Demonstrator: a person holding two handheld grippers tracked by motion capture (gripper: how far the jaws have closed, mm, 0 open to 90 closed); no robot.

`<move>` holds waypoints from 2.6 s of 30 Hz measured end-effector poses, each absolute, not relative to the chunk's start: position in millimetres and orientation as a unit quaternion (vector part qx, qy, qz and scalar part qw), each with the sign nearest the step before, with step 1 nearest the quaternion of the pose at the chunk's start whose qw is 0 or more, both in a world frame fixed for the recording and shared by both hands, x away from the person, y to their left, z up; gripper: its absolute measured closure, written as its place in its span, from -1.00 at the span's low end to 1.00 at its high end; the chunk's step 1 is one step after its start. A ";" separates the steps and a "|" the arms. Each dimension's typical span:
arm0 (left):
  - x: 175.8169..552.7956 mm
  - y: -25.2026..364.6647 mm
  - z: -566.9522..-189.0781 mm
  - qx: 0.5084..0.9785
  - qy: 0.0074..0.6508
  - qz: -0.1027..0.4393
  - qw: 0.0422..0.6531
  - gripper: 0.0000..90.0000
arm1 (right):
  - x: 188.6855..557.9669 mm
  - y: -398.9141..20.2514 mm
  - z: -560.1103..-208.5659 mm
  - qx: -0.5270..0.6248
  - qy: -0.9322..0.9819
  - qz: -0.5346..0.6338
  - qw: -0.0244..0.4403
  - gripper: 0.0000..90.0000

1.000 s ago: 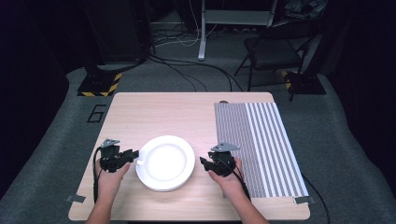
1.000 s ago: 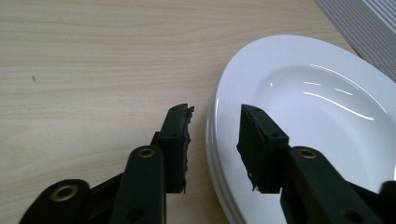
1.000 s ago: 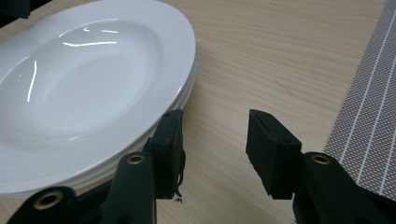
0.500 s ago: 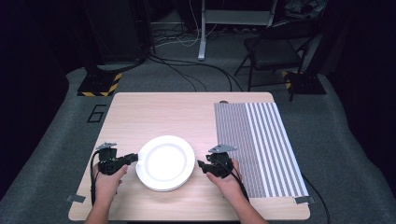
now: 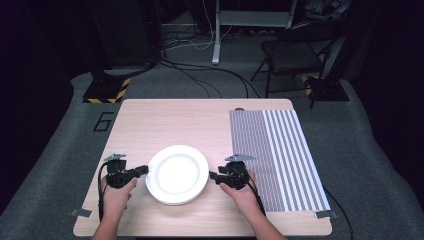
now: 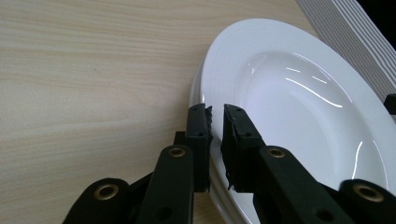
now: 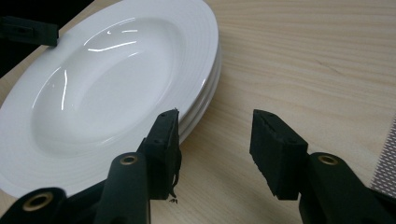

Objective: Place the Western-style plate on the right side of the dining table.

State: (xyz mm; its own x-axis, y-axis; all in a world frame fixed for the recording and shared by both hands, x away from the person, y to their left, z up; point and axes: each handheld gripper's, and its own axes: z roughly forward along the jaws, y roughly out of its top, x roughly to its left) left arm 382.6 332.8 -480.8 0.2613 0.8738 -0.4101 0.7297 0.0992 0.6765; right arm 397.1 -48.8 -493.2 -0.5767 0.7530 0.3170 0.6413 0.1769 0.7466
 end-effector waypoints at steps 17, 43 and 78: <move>380.8 331.0 -483.6 0.669 0.597 0.095 0.433 0.81 | 398.9 -37.0 -488.4 0.467 0.750 0.468 0.027 0.05; 377.3 331.2 -484.9 0.662 0.603 0.085 0.437 0.80 | 393.3 2.5 -499.3 0.503 0.720 0.468 0.104 -0.03; 374.8 331.2 -487.2 0.658 0.605 0.088 0.440 0.86 | 404.5 -16.5 -489.8 0.525 0.691 0.498 0.011 0.24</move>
